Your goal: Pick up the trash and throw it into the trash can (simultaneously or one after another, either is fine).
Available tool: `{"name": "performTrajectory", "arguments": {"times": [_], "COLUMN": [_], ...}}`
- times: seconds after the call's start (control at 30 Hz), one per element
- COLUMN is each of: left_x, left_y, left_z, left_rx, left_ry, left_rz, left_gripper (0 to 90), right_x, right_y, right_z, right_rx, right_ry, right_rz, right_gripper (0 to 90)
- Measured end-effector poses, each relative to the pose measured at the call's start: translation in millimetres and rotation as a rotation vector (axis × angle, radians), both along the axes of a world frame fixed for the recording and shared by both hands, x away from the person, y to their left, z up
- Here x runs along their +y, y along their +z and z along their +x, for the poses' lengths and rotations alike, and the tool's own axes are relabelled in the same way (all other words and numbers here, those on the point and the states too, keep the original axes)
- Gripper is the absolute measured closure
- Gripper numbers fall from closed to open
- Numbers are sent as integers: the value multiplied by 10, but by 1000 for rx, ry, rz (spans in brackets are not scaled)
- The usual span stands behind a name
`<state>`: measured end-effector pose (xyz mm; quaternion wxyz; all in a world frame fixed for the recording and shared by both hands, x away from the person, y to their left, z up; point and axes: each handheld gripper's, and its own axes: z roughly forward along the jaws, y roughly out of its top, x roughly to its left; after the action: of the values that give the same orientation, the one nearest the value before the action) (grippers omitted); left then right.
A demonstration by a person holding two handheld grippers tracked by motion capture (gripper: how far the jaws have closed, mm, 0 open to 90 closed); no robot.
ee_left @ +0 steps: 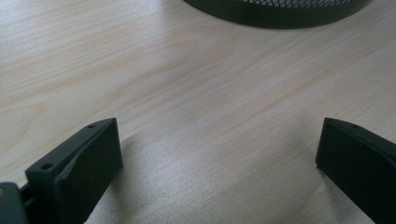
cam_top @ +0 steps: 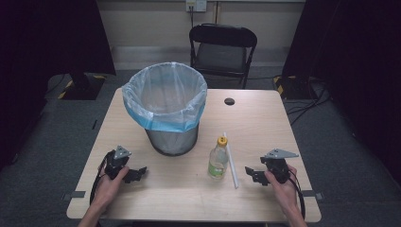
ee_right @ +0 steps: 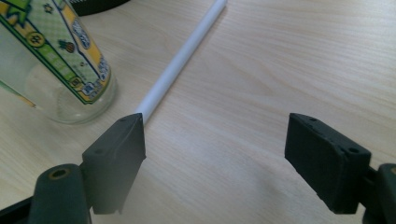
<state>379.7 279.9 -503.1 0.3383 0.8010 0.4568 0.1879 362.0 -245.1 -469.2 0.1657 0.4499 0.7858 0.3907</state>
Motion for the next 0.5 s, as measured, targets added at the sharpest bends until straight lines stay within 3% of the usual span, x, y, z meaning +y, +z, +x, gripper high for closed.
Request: {"name": "performTrajectory", "arguments": {"times": [0.5], "left_x": [0], "left_y": [0], "left_z": [-1], "left_rx": [0], "left_ry": [1], "left_rz": [0], "left_gripper": [0], "right_x": [443], "right_y": [121], "right_z": [-91], "right_rx": [-1], "right_ry": [169], "right_rz": [14], "right_gripper": [141]}}
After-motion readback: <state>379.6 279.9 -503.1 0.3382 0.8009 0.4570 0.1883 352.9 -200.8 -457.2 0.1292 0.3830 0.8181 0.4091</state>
